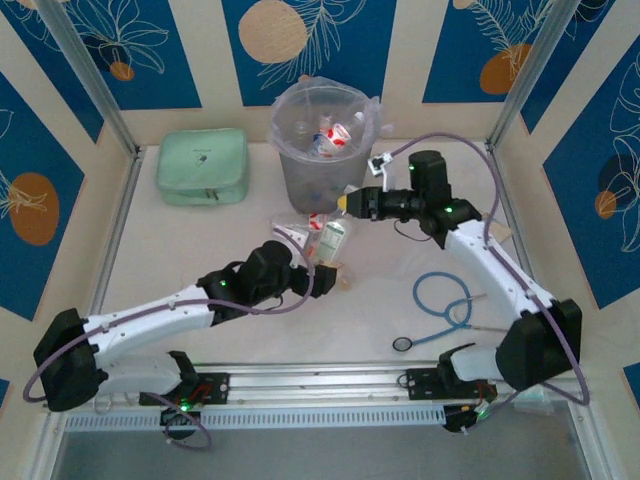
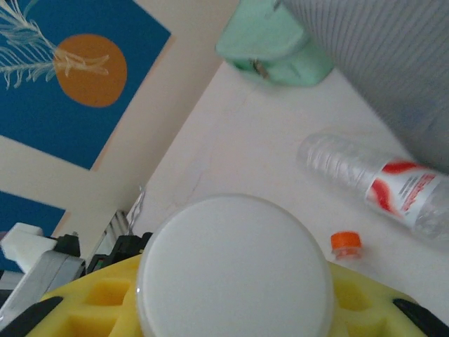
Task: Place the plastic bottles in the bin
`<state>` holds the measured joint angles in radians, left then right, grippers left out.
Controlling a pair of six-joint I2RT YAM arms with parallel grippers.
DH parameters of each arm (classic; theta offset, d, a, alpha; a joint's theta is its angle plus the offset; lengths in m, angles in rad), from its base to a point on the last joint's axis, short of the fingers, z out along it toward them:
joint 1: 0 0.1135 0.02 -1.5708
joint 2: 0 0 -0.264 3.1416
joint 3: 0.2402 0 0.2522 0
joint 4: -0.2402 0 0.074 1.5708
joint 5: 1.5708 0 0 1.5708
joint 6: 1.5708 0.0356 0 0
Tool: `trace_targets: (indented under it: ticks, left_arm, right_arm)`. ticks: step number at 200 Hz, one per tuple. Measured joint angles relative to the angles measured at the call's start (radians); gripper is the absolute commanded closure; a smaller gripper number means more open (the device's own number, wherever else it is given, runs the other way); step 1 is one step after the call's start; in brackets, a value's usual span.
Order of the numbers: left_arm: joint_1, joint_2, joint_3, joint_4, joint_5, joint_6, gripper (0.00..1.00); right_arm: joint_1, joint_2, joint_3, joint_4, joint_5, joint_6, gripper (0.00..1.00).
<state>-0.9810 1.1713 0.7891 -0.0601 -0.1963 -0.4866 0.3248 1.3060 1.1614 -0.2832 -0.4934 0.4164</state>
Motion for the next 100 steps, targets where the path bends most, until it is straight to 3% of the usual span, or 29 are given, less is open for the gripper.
trace_targets:
  ticks: [60, 65, 100]
  left_arm:
    - [0.028, -0.151, -0.082, -0.128, -0.105, -0.083, 0.01]
    - [0.028, -0.157, -0.088, -0.141, -0.112, -0.087, 0.00]
    - [0.028, -0.189, -0.113, -0.219, -0.176, -0.154, 0.01]
  right_arm:
    - [-0.117, -0.176, 0.276, -0.021, 0.150, -0.008, 0.97]
    - [-0.120, -0.187, 0.288, -0.012, 0.169, -0.004, 1.00]
    - [-0.132, -0.189, 0.285, 0.134, 0.286, 0.037, 1.00]
